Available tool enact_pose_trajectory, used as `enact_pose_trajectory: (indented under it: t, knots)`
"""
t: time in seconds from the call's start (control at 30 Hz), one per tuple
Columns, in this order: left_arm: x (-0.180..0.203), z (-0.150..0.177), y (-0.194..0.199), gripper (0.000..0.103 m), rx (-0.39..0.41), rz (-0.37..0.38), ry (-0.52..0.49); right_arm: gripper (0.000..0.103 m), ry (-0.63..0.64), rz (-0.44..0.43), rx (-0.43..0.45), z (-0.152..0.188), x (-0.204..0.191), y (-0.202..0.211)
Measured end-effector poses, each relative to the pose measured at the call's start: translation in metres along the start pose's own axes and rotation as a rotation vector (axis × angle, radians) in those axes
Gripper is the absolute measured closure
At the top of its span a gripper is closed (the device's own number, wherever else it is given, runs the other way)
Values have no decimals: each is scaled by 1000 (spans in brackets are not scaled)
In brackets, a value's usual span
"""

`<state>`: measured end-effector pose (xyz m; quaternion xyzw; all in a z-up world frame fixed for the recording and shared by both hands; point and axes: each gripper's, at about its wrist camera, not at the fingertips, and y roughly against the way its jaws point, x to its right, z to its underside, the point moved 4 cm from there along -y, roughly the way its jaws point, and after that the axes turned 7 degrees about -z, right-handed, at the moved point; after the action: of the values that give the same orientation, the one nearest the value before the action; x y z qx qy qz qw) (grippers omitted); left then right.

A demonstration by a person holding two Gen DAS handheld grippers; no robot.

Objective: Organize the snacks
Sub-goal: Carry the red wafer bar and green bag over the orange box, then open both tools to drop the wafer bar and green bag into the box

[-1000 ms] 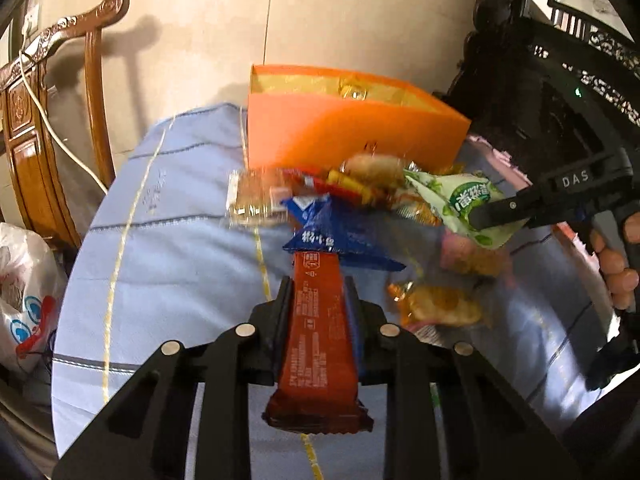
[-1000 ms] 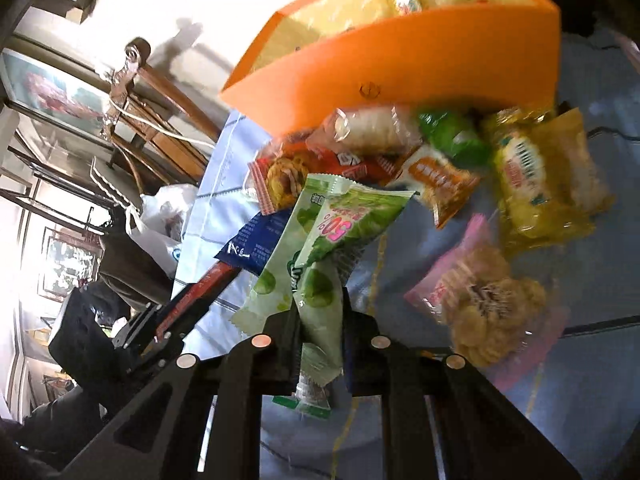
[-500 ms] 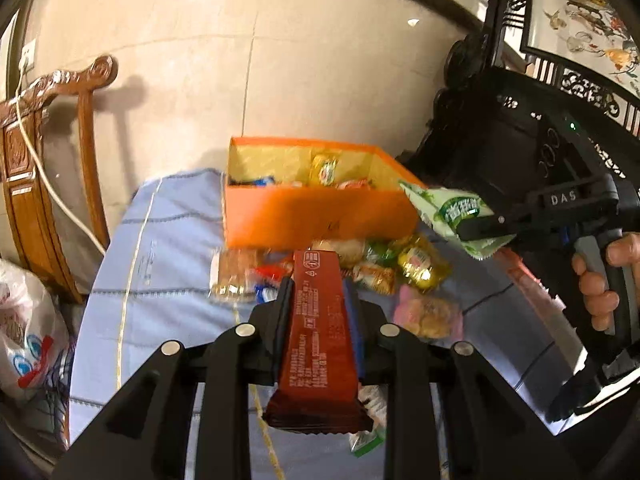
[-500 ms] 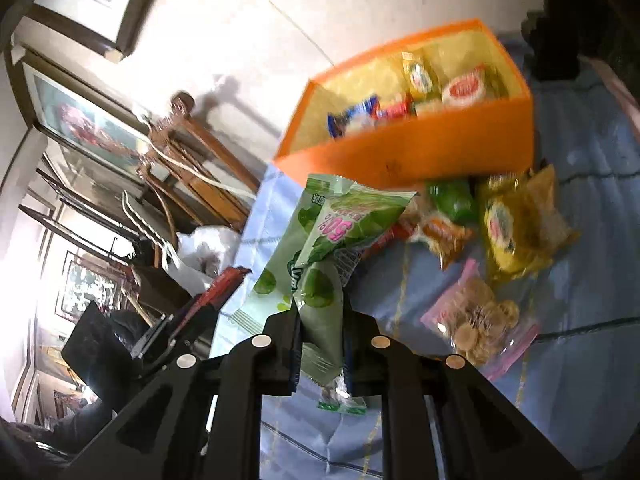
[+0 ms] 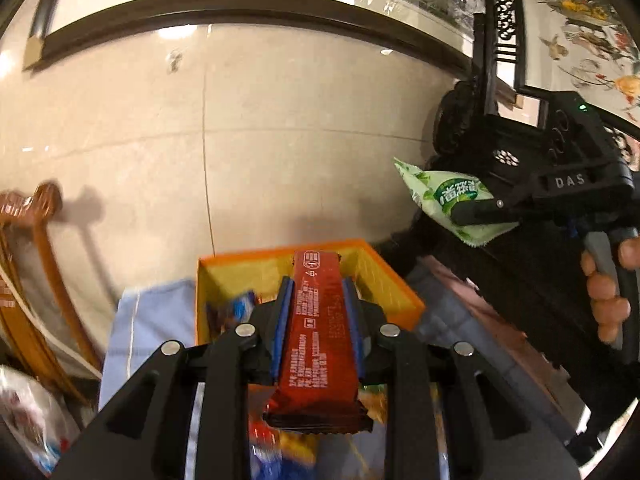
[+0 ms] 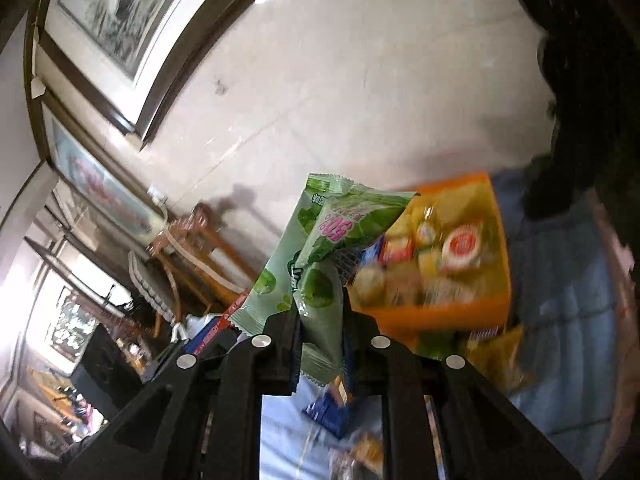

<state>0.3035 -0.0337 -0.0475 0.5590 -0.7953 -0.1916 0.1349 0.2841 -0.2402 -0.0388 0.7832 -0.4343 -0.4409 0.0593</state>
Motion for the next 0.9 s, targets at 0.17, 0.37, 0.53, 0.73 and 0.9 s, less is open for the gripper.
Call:
enact_pose_trajectory:
  t: [0.17, 0.37, 0.53, 0.73, 0.9]
  knots:
    - [-1, -35, -49, 80, -32, -30, 13, 88, 41, 70, 7, -32, 8, -20]
    - [-5, -48, -95, 80, -67, -66, -3, 87, 56, 128, -6, -46, 34, -37]
    - [-17, -49, -135, 64, -94, -123, 15, 83, 81, 185, -49, -47, 61, -66]
    - [-33, -33, -170, 5, -142, -181, 73, 25, 67, 269, -66, -41, 91, -84]
    - [-37, -5, -156, 5, -151, -168, 69, 25, 39, 370, -46, -13, 105, -66]
